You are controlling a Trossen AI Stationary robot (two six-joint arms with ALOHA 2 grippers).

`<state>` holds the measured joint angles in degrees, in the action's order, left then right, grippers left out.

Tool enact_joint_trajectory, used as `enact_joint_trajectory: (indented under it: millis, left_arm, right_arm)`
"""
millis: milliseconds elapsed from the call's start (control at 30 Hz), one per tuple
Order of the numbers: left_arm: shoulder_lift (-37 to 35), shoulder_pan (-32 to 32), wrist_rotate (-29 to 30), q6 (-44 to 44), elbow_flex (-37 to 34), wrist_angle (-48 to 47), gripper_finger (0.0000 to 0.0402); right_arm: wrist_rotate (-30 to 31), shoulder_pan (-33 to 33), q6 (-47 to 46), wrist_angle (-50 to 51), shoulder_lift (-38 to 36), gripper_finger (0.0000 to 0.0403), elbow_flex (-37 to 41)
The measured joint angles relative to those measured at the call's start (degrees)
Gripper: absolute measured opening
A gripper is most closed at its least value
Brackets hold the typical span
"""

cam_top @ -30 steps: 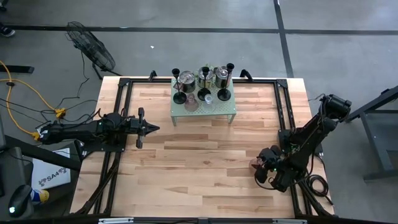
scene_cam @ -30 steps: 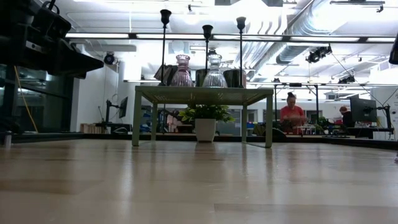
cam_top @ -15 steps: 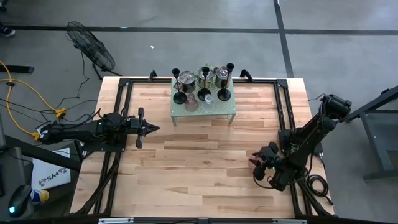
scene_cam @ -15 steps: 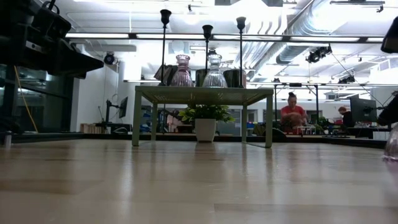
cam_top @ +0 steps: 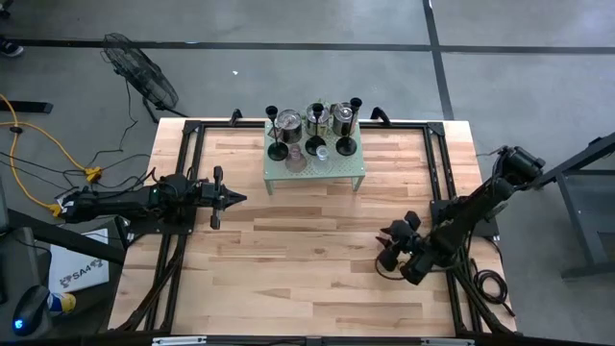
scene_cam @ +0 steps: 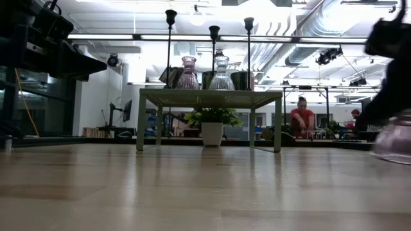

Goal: Pick & Place candle stick holders
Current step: Put the pink candle holder on the shelf

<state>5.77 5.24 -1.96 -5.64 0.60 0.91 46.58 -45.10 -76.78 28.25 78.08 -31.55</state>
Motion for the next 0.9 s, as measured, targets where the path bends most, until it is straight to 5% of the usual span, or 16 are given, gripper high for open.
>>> enact_joint_trajectory:
  millis: [133,333,533,900]
  left_arm:
    - [0.0,0.0,0.0,0.0,0.0,0.0,0.0]
    - [0.0,0.0,0.0,0.0,0.0,0.0,0.0]
    - [0.0,0.0,0.0,0.0,0.0,0.0,0.0]
    - [0.0,0.0,0.0,0.0,0.0,0.0,0.0]
  right_arm:
    - [0.0,4.6,7.3,-3.7,0.0,0.0126,0.0]
    - [-0.1,9.9,12.7,-7.3,0.0,0.0206,0.0]
    - [-3.0,12.6,15.7,-9.2,-0.9,0.0239,0.0]
    - [-13.6,12.1,10.4,0.0,-17.0,0.0244,0.0]
